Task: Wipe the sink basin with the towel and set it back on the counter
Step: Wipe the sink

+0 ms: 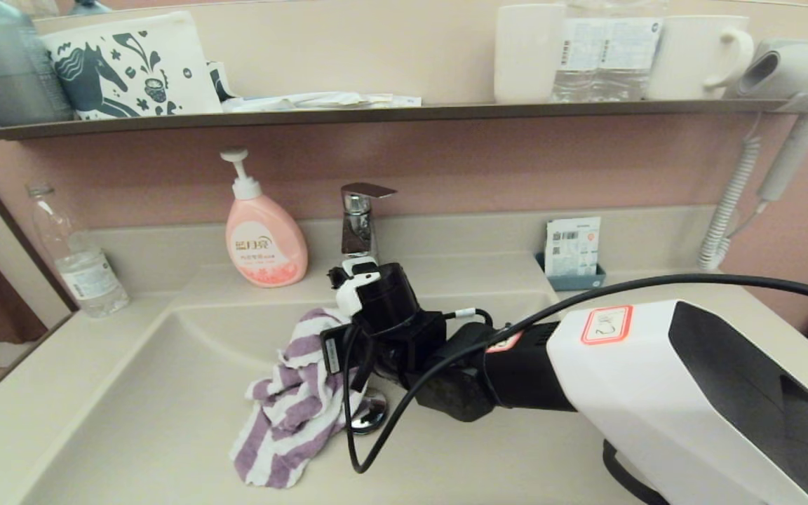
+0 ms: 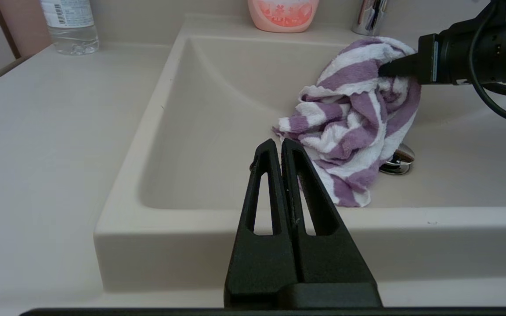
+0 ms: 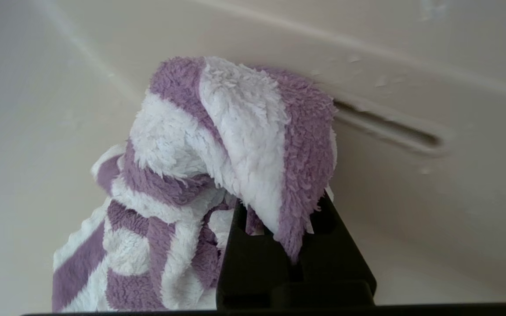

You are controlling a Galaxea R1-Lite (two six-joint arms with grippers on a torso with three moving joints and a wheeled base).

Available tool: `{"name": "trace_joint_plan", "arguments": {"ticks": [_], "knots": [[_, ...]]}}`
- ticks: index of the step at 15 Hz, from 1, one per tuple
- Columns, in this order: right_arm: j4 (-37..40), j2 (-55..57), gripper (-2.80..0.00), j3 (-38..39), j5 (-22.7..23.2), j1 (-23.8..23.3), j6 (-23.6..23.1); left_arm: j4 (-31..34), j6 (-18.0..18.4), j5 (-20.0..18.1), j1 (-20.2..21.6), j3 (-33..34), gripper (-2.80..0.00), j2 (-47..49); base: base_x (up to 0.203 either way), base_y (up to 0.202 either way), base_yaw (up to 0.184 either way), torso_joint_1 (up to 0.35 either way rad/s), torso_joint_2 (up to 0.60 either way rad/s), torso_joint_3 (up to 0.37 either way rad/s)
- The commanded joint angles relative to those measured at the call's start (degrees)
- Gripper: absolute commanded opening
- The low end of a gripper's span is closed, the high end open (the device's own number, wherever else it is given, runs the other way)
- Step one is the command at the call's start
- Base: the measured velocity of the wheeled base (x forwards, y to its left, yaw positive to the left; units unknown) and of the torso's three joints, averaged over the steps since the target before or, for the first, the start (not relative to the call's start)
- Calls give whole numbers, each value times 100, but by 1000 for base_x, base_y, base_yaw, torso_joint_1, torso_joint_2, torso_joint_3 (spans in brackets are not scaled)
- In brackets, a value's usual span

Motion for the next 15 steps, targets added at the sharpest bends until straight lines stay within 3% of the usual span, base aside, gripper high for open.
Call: {"name": "trace_joint_plan", "arguments": {"ticks": [1, 10, 15], "knots": [[-26, -56, -280, 14, -82, -72, 9, -4, -4, 2, 2, 0, -280, 1, 0, 0, 0, 0, 0, 0], [-23, -143, -280, 263, -283, -417, 9, -4, -4, 2, 2, 0, -280, 1, 0, 0, 0, 0, 0, 0], [-36, -638, -280, 1138, -283, -516, 6, -4, -4, 0, 2, 0, -280, 1, 0, 0, 0, 0, 0, 0]]}}
